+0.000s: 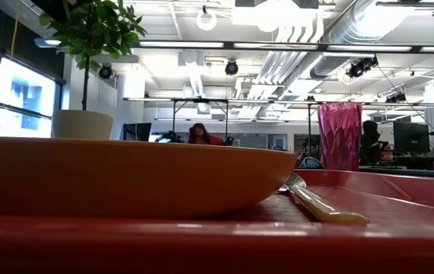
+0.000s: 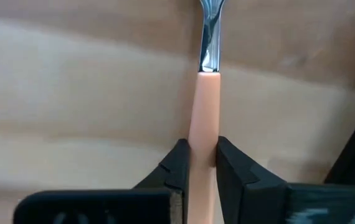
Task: Pick and place plate/cup/fork/spoon on tray
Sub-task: Put the light orange fork to the right of the yellow spoon
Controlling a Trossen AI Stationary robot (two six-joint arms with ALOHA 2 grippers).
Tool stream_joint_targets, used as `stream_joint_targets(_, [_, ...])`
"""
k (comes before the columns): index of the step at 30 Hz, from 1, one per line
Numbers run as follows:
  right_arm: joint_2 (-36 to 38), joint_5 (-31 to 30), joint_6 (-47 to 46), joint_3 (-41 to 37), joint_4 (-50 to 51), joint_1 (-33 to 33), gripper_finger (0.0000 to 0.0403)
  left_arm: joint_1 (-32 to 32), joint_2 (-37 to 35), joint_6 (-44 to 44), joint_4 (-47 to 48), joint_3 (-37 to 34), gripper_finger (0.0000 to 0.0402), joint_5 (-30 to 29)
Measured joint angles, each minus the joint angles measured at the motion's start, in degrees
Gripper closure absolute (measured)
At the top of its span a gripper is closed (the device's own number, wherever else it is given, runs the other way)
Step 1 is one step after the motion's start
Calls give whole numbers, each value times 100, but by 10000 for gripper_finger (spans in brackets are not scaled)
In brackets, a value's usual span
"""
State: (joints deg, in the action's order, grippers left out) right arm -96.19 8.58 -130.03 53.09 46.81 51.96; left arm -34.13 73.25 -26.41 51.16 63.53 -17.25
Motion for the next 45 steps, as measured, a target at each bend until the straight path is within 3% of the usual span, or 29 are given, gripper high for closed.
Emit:
stream_joint_targets(10, [8,-603,109,686,43,-369,373,-2,0,1,279,0,298,-37])
stream_joint_targets(19, [19,-1832,152,1408,46,-897,373,-2,0,-96,1190,-2,298,-144])
stream_joint_targets(27, [-58,-2627,169,1843,26,-1400,372,-1,2,-106,1340,-4,298,-204])
stream_joint_targets(35, [-760,-2589,503,2438,-75,-1763,373,-1,2,-459,1614,-4,298,-490])
stream_joint_targets(45, [-1684,-1896,310,3060,32,-1862,373,0,2,-392,1639,-4,298,-585])
